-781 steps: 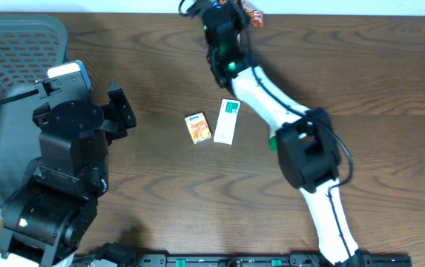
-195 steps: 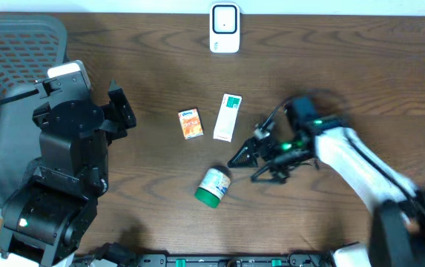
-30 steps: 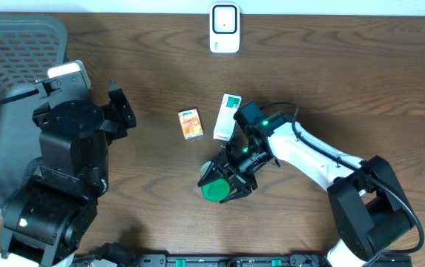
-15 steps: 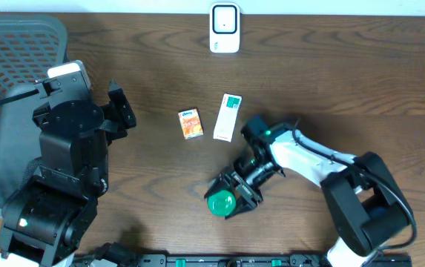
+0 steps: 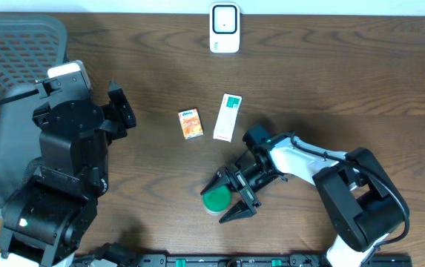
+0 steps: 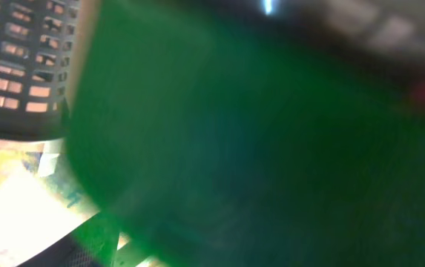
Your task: Scan the item barcode
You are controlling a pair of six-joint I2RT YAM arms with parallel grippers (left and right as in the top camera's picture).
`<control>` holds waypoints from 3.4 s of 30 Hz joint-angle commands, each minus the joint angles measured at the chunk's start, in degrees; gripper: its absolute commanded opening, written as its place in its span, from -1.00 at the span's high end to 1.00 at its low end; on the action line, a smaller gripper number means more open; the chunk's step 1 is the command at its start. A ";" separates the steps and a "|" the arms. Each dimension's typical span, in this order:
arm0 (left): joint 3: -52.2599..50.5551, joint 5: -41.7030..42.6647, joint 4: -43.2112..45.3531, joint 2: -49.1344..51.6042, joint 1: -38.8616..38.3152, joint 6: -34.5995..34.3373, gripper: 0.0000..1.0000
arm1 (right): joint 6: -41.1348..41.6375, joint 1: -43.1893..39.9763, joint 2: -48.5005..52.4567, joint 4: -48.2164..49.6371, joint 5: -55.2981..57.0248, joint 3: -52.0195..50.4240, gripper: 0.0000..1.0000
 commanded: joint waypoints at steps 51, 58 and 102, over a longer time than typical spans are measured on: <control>-0.57 -0.55 0.00 -0.22 0.13 -0.26 -0.79 | 44.83 4.79 -33.38 -8.74 55.34 1.51 -0.51; -0.57 -0.55 0.00 -0.22 0.13 -0.26 -0.79 | 60.43 14.82 -32.89 -2.32 65.02 1.51 -0.83; -0.57 -0.55 0.00 -0.22 0.13 -0.26 -0.79 | 58.69 21.16 -13.44 4.74 63.63 1.53 -0.16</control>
